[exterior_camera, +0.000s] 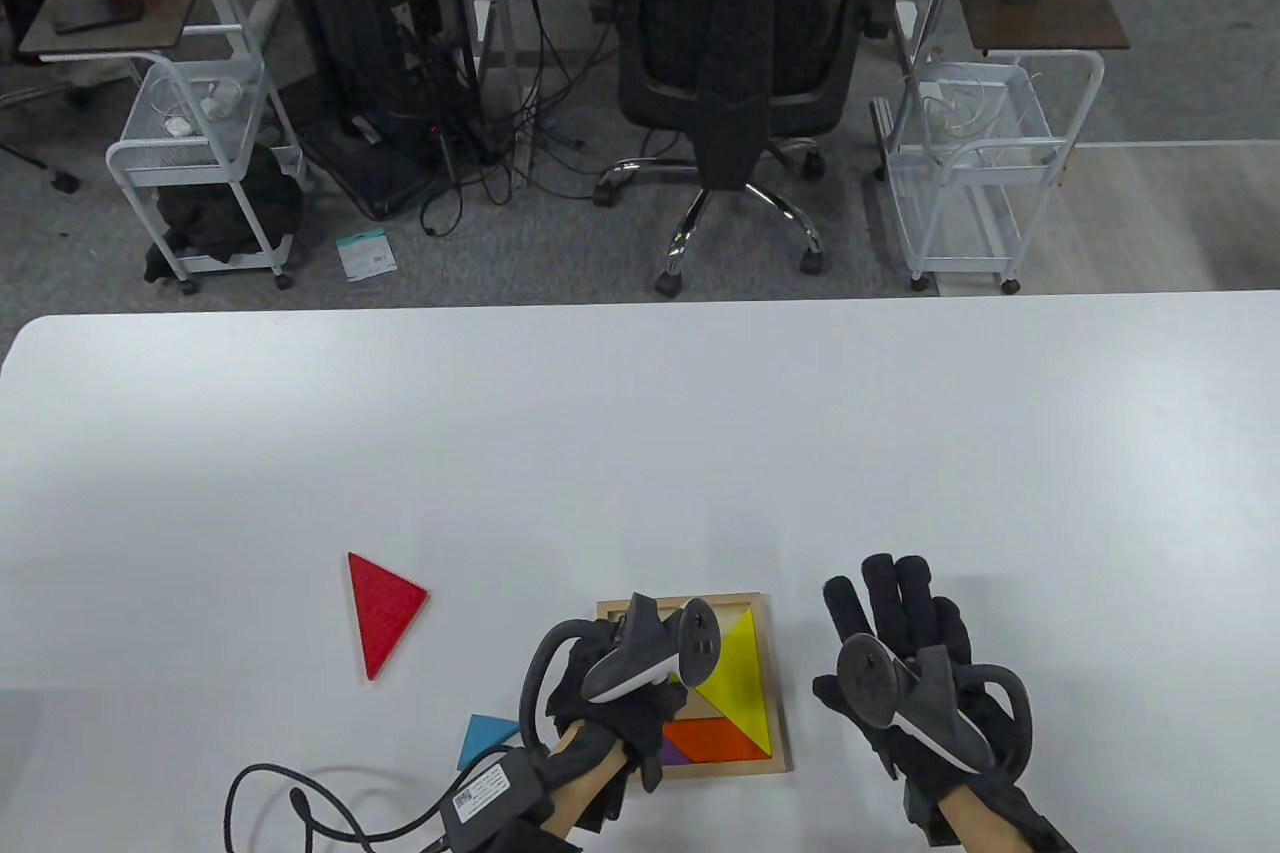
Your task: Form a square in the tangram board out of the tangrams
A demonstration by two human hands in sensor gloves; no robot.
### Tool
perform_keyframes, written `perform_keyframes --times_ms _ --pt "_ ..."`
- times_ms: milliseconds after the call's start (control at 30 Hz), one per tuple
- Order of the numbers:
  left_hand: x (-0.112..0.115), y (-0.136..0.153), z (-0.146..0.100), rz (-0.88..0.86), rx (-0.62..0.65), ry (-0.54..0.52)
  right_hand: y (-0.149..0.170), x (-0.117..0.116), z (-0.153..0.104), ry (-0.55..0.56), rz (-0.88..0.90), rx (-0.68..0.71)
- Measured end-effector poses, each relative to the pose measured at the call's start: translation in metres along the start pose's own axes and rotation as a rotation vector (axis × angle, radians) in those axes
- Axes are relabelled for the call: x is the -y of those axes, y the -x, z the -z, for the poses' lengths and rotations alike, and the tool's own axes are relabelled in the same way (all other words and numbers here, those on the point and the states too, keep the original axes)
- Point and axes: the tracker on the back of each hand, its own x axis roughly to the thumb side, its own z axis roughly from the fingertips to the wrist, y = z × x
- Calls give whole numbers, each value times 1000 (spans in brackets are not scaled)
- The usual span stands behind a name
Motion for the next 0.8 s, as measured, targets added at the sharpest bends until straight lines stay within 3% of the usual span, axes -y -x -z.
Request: perform_keyframes --times_ms 367,467,633,733,800 --pt "-4 0 -6 2 -2 -7 1 0 0 1 0 -1" --pt "-12 10 -18 -49 3 -69 2 1 0 5 6 -2" --pt "-30 67 -36 -134 -119 -169 2 1 0 3 9 -4" --pt "-33 112 -36 -175 -255 -133 2 1 0 5 7 -3" --pt "-30 151 -30 -199 -377 -46 2 1 0 7 6 -2"
